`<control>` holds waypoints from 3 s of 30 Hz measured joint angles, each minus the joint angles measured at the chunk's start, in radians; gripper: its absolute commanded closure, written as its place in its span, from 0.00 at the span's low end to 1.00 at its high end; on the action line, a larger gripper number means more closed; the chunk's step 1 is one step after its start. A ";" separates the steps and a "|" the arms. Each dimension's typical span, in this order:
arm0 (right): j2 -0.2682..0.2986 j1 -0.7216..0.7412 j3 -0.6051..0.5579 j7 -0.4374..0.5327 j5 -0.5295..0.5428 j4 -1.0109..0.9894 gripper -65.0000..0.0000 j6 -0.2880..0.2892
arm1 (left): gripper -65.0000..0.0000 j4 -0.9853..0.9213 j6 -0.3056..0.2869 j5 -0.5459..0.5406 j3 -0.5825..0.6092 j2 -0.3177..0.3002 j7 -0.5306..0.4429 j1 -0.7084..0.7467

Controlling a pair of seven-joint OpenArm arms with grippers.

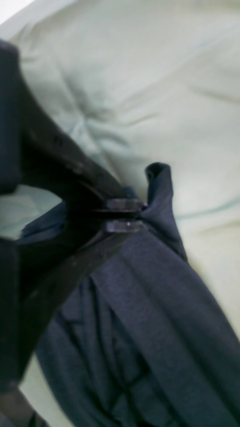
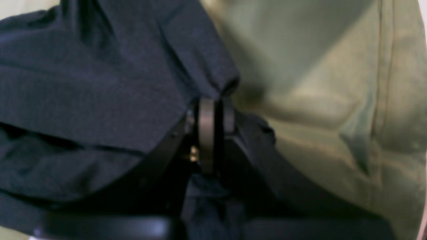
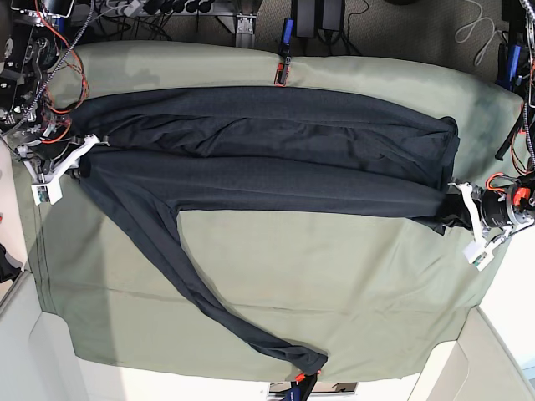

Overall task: Fold the T-shirt properly
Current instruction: 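Fold the hem up over the body toward the collar fold, then grasp the loose sleeve with the right gripper and lay it across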

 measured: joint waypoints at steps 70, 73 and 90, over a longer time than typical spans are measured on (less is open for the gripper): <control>-0.206 0.516 -0.336 0.141 -0.162 -0.589 1.00 -0.047 | 0.55 0.000 0.001 -0.230 -0.196 0.006 0.111 0.129; -0.206 0.461 -0.336 0.077 -0.051 -0.432 1.00 0.043 | 0.55 0.000 0.001 -0.258 -0.205 0.007 0.112 0.129; -0.158 -0.139 -0.338 -0.021 0.235 0.274 0.56 0.154 | 0.55 0.196 0.005 -0.244 -0.283 0.204 0.061 0.123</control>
